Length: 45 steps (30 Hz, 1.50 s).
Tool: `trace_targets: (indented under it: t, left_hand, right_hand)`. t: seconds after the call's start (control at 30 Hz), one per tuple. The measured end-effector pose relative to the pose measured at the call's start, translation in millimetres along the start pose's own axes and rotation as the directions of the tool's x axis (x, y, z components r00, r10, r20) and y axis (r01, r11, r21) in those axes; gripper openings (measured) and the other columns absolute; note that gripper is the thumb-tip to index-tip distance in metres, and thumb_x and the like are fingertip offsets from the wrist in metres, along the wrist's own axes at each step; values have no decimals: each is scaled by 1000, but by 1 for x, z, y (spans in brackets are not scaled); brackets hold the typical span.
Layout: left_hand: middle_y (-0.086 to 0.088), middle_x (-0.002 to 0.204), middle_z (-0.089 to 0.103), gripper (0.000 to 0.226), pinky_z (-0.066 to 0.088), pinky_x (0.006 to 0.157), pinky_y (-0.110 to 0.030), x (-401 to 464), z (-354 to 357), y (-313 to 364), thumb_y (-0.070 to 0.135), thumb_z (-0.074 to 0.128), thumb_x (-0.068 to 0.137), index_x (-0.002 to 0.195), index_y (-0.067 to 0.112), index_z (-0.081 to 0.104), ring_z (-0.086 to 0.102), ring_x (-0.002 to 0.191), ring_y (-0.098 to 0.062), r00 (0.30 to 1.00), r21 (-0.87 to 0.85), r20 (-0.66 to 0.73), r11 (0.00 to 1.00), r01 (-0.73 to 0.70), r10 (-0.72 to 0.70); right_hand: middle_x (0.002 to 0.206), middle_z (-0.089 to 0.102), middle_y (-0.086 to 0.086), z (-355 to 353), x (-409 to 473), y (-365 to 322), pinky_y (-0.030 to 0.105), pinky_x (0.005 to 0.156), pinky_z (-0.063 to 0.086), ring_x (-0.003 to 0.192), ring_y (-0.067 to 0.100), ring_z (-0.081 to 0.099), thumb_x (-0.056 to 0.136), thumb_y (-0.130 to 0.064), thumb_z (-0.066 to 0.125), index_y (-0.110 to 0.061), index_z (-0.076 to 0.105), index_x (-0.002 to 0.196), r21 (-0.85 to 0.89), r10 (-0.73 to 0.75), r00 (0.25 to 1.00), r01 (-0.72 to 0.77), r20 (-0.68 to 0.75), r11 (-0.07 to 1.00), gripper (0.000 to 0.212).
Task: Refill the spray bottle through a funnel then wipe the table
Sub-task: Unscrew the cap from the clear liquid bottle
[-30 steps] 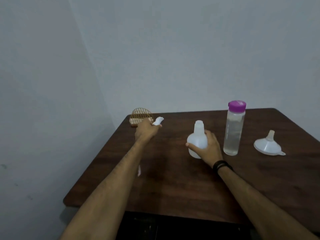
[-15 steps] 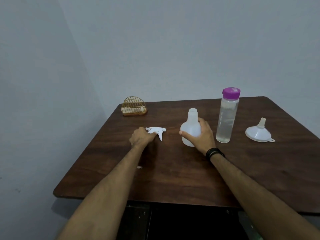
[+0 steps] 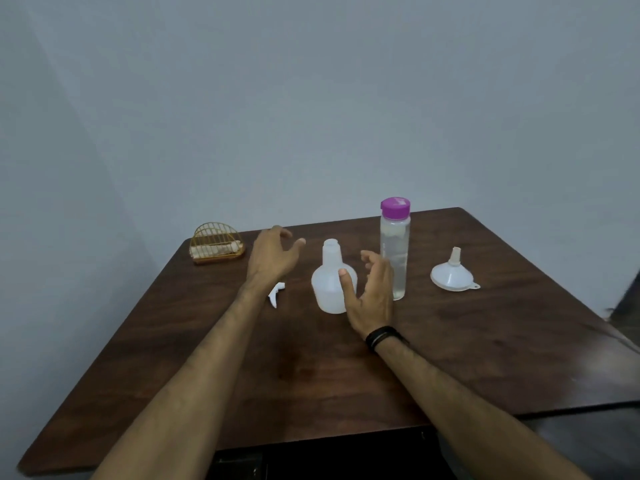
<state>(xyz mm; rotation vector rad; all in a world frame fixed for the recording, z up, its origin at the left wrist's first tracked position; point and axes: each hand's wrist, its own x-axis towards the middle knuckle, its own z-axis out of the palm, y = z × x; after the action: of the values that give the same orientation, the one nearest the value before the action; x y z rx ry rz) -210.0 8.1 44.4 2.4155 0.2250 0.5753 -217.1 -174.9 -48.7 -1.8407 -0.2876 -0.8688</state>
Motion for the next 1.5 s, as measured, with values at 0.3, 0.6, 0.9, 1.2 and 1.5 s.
trace_targets:
  t: [0.3,0.6,0.9,1.2,1.5]
  left_hand:
    - [1,124,58,49,50,91,-27,-3,10,113,51,63,91,127,20,56,56,108,-9,911,-126,4,904,-408,412]
    - [-8,144,49,59,45,102,-33,18,36,169,29,65,94,147,13,42,50,127,-26,768,66,497,866,-497,403]
    - [-4,105,61,63,55,80,-37,19,49,168,69,64,80,112,16,56,58,89,-18,900,249,299,884,-396,319]
    - [-3,124,58,68,51,88,-37,26,14,189,42,87,70,125,19,53,58,110,-21,842,266,423,843,-468,334]
    - [-1,129,59,81,46,82,-36,33,24,191,74,67,73,135,23,54,58,114,-23,866,366,403,814,-450,297]
  right_hand:
    - [139,44,11,-40,28,34,37,104,39,127,23,43,71,-43,83,-12,34,139,-122,146,975,-168,-168,978,90]
    - [133,53,1,-42,39,54,35,97,51,123,20,53,86,-39,73,-25,34,141,29,332,912,-349,239,937,69]
    - [139,49,-1,-40,40,60,34,98,49,126,17,49,85,-44,72,-29,30,144,-9,322,913,-331,250,944,73]
    - [143,47,0,-41,41,57,36,103,45,132,19,46,86,-40,72,-26,28,146,-26,341,904,-346,257,938,75]
    - [144,46,-1,-43,41,55,34,102,44,132,18,45,86,-42,72,-26,29,146,-24,345,901,-351,262,936,76]
